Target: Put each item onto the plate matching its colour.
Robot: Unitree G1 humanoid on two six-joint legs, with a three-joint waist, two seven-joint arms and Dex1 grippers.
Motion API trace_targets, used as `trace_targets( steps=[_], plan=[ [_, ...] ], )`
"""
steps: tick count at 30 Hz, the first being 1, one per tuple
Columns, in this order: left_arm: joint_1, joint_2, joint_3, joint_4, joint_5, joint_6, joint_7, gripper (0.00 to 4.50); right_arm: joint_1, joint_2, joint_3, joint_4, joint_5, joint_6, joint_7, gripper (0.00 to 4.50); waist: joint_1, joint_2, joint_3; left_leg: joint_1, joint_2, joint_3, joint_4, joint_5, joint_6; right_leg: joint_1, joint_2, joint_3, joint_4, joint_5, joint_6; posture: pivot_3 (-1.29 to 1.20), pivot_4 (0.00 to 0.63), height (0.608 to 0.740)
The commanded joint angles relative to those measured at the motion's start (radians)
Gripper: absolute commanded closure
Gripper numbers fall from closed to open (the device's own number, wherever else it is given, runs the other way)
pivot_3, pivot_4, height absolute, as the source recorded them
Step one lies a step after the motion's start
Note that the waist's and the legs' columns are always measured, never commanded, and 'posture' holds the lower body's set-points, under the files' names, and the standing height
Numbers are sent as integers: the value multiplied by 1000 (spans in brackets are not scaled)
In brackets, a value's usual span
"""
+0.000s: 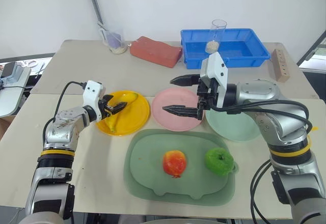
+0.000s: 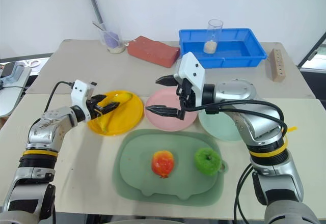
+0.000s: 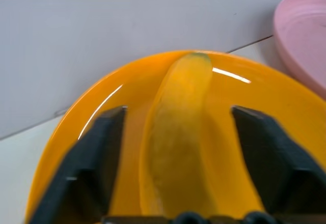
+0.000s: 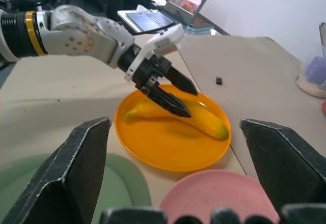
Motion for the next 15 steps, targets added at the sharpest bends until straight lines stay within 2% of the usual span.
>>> trace_targets(
  steps=[1, 7, 10, 15],
  plan=[
    [-21, 58, 53, -88, -31, 6, -53, 59, 3, -21, -44, -22, 3, 9, -10, 0, 0, 0, 0, 0, 0, 0, 0, 0, 0, 0, 0, 0, 0, 0, 0, 0, 150, 740],
    [-11, 179, 46, -285, -112, 70, -234, 59, 42, -80, -75, -37, 25, 15, 21, 0, 0, 0, 0, 0, 1, 0, 0, 0, 0, 0, 0, 0, 0, 0, 0, 0, 150, 740],
    [9, 196, 16, -416, -164, 104, -303, 59, 68, -122, -85, -50, 44, 13, 62, 0, 2, 0, 1, 0, 0, 1, 0, 0, 0, -1, 0, 0, -1, 0, 0, 0, 150, 740],
    [104, 225, -104, -641, -162, 29, -441, 59, 144, -189, -143, -142, 160, 79, 118, 0, 0, 0, 1, 0, 0, 2, 0, 0, 0, 3, -1, 1, -3, 0, 0, 0, 150, 740]
  ],
)
